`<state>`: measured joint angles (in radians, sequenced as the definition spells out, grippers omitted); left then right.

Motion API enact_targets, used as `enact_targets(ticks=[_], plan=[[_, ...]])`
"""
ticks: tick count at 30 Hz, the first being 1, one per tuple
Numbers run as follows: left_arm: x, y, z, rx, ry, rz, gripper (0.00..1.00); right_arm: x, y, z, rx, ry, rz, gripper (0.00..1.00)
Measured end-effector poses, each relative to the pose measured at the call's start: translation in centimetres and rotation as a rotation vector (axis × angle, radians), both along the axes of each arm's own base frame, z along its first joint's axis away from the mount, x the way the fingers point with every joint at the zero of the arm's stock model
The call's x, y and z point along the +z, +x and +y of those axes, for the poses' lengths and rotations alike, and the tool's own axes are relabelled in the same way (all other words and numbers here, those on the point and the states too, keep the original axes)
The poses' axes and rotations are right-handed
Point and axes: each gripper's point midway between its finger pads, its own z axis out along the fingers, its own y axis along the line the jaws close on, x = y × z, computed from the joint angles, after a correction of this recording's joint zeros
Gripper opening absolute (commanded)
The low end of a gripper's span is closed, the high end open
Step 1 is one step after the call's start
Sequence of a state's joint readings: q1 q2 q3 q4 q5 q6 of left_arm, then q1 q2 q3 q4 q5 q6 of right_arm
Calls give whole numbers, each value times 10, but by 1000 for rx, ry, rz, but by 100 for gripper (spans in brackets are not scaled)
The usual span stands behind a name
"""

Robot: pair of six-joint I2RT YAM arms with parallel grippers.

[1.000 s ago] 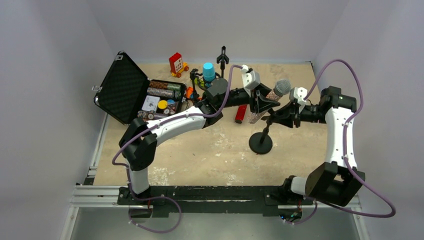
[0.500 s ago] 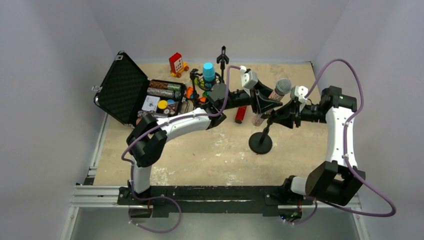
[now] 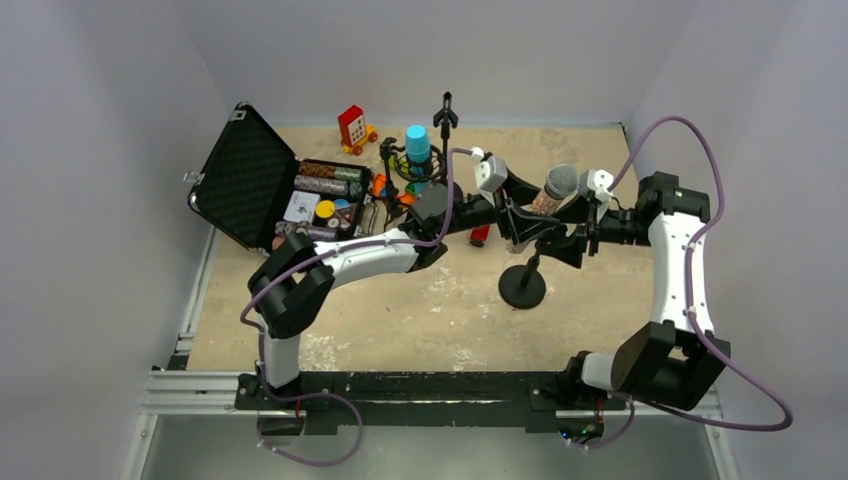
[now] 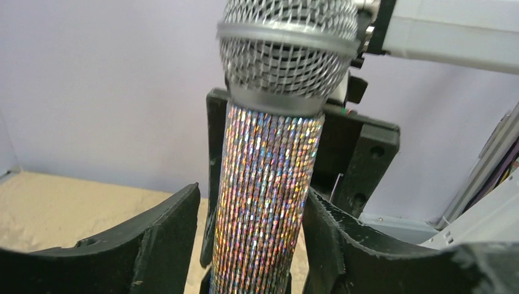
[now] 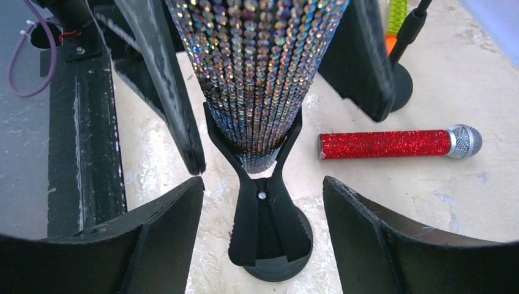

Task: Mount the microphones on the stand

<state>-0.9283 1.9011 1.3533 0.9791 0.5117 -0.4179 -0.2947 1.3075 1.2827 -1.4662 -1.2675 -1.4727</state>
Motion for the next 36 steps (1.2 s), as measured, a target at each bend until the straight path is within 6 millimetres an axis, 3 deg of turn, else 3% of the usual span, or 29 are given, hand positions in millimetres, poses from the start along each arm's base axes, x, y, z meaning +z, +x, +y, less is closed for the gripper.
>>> enact_targets(ticks=[7,15,18,21,30,36], plan=[[-24,-1,12,49,75,44,82,3,-3,1,-1,-3,-13,78],[10,-22,59,128,83,-31,87,8,0,-6,-32,10,-32,79],[23,-32,79,156,85,-59,87,16,1,-6,-39,22,-65,79],[23,-41,97,179,99,-66,88,28,2,-6,-42,30,-108,79],[-36,-65,156,264,235,33,90,42,3,-28,-149,37,-202,80],[-64,-84,194,302,269,90,91,13,-15,-25,-165,38,-192,80]])
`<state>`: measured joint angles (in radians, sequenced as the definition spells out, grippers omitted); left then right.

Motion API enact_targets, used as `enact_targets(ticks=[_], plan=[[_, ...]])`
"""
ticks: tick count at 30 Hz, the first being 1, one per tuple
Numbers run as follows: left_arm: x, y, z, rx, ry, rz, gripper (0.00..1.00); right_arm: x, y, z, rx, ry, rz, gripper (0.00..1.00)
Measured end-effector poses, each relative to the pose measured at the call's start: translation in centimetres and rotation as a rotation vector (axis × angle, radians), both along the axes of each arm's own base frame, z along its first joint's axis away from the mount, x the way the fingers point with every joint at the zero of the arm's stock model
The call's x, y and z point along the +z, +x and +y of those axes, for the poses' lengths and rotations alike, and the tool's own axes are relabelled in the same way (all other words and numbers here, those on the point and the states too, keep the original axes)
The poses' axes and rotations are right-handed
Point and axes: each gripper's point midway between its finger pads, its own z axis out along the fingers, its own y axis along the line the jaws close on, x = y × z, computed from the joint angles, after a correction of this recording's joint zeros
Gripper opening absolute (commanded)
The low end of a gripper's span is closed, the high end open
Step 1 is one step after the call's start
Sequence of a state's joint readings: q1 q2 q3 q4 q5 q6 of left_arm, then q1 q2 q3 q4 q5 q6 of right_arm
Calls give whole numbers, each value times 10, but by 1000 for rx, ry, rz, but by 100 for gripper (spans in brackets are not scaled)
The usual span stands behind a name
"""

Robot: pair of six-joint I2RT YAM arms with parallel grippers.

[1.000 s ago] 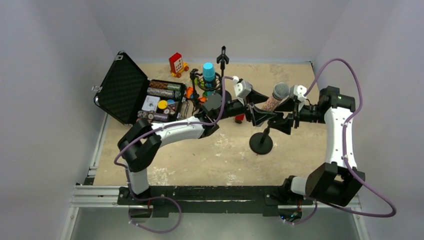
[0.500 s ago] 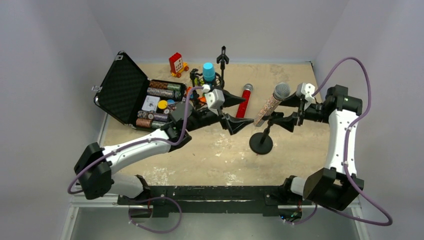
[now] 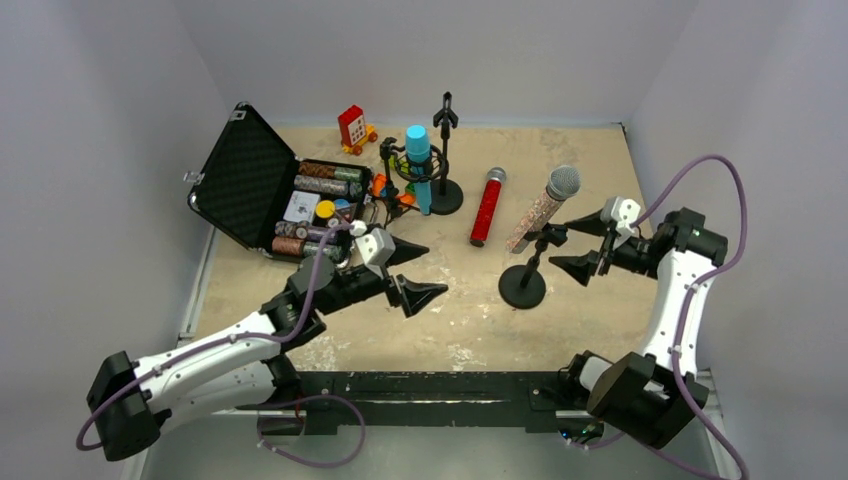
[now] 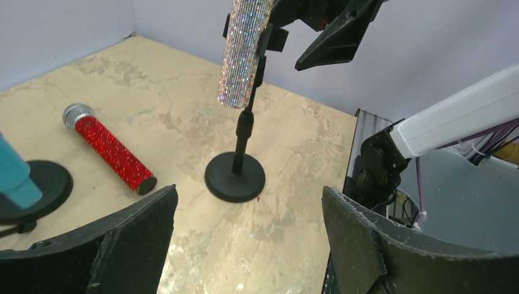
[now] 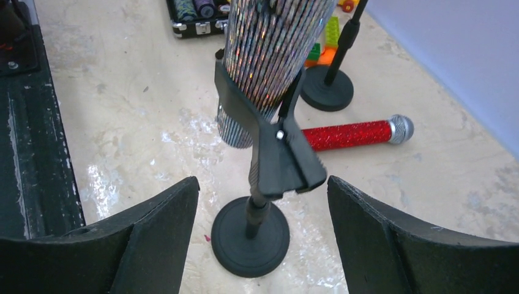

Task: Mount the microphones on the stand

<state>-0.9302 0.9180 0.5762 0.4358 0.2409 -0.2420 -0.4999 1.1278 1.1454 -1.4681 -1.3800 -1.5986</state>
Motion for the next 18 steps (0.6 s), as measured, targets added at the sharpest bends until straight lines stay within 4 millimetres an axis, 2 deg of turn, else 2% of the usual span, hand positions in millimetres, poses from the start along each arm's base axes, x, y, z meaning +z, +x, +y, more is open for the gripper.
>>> enact_targets(ticks=[6,11,18], plan=[[-23,-16,34,46,-4,49,96,-39,-7,-1,-6,16,23,79],[-30,-17,54,122,-20,107,99,-67,-2,-1,21,47,11,80],[-45,-14,72,211,-33,174,99,-83,9,4,63,106,19,74]])
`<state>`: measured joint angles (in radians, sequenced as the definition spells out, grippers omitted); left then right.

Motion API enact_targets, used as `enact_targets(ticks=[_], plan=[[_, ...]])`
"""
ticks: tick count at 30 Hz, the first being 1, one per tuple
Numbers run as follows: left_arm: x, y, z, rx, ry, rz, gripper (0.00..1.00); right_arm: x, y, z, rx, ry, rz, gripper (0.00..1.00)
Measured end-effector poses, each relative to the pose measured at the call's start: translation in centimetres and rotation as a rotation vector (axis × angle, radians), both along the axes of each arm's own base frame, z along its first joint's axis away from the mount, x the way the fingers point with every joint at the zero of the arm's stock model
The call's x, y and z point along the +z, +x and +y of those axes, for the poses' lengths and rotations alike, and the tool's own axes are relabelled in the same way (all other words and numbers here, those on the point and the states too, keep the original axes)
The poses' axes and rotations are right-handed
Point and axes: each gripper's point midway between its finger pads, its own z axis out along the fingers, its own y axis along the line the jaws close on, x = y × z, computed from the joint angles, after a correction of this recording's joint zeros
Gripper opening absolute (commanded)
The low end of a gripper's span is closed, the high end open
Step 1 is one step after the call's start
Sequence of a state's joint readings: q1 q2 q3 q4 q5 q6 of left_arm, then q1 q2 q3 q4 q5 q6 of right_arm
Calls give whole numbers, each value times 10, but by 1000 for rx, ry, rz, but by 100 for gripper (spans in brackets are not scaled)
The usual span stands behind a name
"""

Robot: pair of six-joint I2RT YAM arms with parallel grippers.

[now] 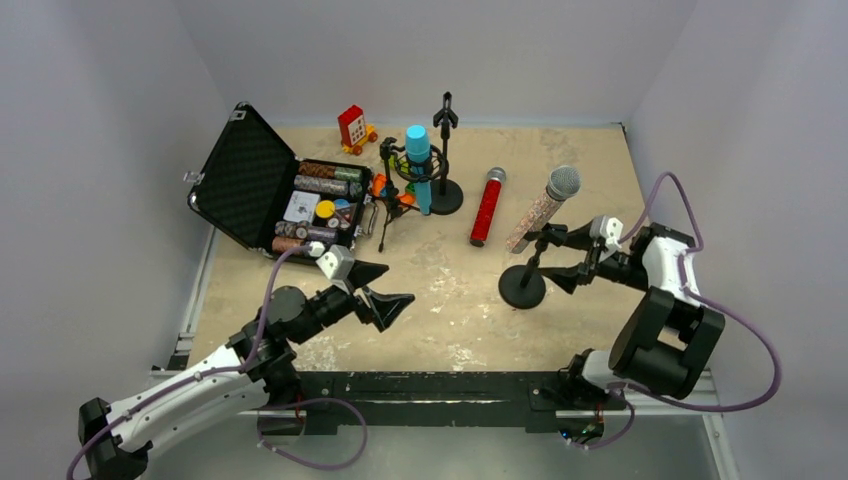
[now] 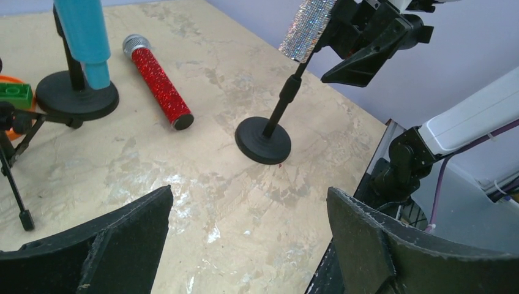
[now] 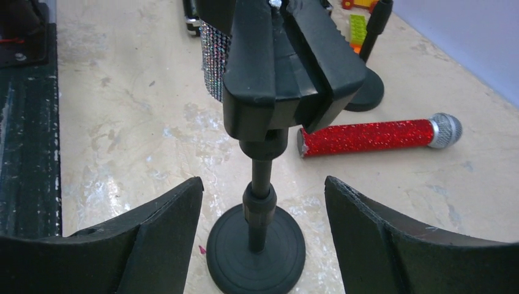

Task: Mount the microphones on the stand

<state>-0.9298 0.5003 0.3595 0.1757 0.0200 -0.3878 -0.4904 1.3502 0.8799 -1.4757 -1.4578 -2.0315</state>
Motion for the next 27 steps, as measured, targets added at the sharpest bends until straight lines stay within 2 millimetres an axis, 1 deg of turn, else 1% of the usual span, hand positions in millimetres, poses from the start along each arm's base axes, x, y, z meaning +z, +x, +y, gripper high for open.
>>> enact_targets(ticks=[3,8,10,13,14,15,18,21,24,27], plan=[[-12,3,2,24,4,30,99,-3,3,9,32,36,16,68],[-29,4,3,36,12,61,99,-8,3,26,99,81,49,51],[-32,3,3,37,13,66,99,-10,2,31,119,91,63,40],[-29,4,3,36,3,62,99,-12,4,33,126,101,72,11],[-28,4,3,36,-2,59,99,-11,6,33,124,106,71,4],[-27,4,3,35,-6,56,99,-11,8,32,125,103,69,0],[-23,3,2,33,-18,47,98,-6,17,28,129,83,47,0],[-22,3,2,29,-27,41,98,3,28,17,118,39,0,0],[-24,1,1,17,-27,40,98,28,55,-4,85,-18,-94,0],[-21,0,0,8,-36,33,98,53,82,-21,63,-61,-188,0]])
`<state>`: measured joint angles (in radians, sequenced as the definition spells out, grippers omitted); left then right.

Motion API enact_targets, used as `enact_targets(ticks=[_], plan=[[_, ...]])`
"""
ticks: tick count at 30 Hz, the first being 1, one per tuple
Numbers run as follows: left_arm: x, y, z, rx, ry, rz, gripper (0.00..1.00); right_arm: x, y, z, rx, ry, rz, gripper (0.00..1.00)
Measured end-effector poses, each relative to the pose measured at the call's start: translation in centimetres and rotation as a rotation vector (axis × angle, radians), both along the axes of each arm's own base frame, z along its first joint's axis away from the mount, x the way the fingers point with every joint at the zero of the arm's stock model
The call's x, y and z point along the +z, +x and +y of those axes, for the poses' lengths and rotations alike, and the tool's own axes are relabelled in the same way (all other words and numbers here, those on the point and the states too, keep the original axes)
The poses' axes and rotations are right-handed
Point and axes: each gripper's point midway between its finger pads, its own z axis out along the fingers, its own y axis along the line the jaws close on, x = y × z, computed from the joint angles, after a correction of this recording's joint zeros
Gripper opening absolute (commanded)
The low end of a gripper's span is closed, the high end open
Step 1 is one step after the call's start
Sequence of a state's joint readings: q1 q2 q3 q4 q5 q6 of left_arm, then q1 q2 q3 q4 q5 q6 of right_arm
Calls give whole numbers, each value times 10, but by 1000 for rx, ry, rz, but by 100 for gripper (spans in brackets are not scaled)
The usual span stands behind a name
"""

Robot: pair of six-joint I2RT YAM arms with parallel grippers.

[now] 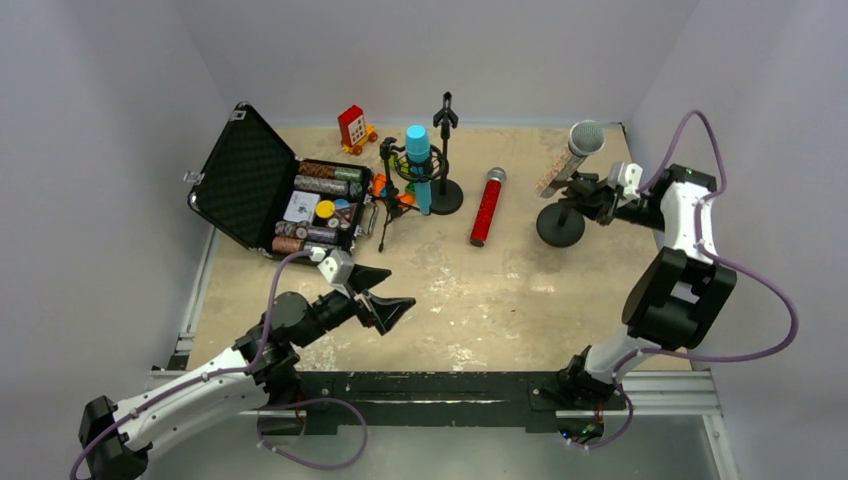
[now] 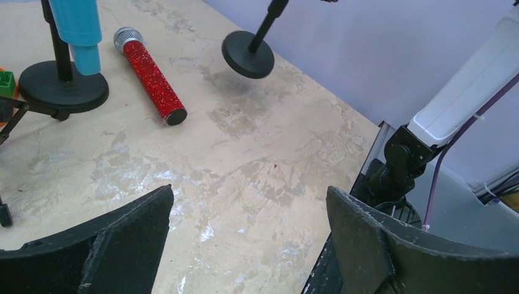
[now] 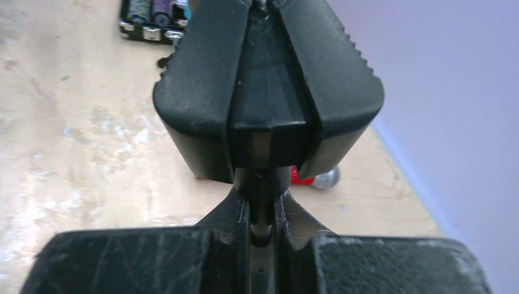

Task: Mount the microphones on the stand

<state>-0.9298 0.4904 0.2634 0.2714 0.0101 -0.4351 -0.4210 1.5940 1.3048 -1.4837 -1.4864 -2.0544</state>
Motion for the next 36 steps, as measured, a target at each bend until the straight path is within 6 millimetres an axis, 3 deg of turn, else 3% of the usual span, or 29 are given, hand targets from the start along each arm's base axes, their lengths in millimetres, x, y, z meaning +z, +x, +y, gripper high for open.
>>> enact_targets(ticks=[4,10,17,27,32,36], plan=[[3,-1,-2,-12,-9,-7,98,12,32,-16,-8,-15,-45,0],[-4,1,-7,-20,12,4,97,-6,69,-33,-11,10,22,0],[-14,4,-16,-41,67,11,97,-10,89,-43,-20,44,115,0],[-6,6,-25,-65,65,4,97,-10,118,-53,-50,97,279,0],[-1,6,-25,-64,57,-2,97,-41,118,-57,-198,43,354,0],[-1,6,-25,-64,56,-3,97,-41,136,-66,-354,72,366,0]])
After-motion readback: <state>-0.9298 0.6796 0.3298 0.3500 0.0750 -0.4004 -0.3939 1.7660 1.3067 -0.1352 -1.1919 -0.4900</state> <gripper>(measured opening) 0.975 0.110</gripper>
